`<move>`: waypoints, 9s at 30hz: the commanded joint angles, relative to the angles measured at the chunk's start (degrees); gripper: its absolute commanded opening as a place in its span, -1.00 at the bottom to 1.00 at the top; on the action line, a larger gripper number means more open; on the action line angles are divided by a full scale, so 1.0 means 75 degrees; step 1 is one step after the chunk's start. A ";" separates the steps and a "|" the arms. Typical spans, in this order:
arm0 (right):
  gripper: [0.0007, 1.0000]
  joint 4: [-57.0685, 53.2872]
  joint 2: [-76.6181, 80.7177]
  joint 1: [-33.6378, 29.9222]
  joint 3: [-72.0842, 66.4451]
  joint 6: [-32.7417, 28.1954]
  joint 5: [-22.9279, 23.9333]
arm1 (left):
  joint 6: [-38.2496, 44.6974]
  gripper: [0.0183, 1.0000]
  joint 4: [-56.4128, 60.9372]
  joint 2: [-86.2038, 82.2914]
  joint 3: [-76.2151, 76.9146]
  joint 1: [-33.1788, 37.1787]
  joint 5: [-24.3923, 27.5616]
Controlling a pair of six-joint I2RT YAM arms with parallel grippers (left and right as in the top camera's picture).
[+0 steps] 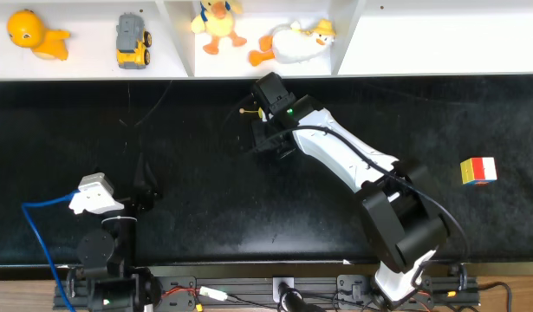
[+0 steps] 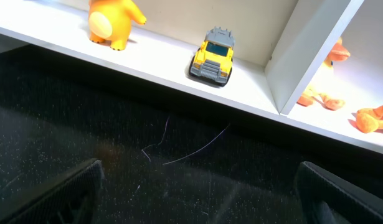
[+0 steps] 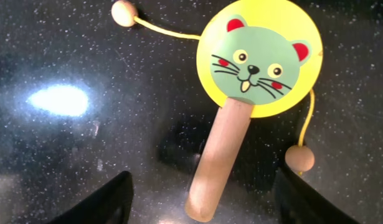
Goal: Store Toys
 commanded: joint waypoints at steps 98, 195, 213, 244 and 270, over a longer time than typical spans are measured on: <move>-0.91 0.0090 -0.3136 -0.5272 -0.1107 -0.3031 -0.0804 | 0.0146 1.00 0.0038 -0.0093 -0.0073 -0.0058 0.0076; 0.99 -0.5333 -0.6662 -0.4902 0.0819 -0.1714 0.0262 | 0.0146 1.00 0.0038 -0.0093 -0.0073 -0.0058 0.0076; 1.00 -0.4911 -0.5251 -0.6499 0.0816 -0.2189 0.1451 | 0.0146 1.00 0.0038 -0.0093 -0.0073 -0.0058 0.0076; 0.98 -0.3864 -0.1405 -0.9716 0.0810 -0.5450 0.0256 | 0.0146 1.00 0.0038 -0.0093 -0.0073 -0.0058 0.0076; 0.99 -0.3605 -0.0265 -0.9722 0.0790 -0.5869 0.1192 | 0.0146 1.00 0.0038 -0.0093 -0.0073 -0.0058 0.0076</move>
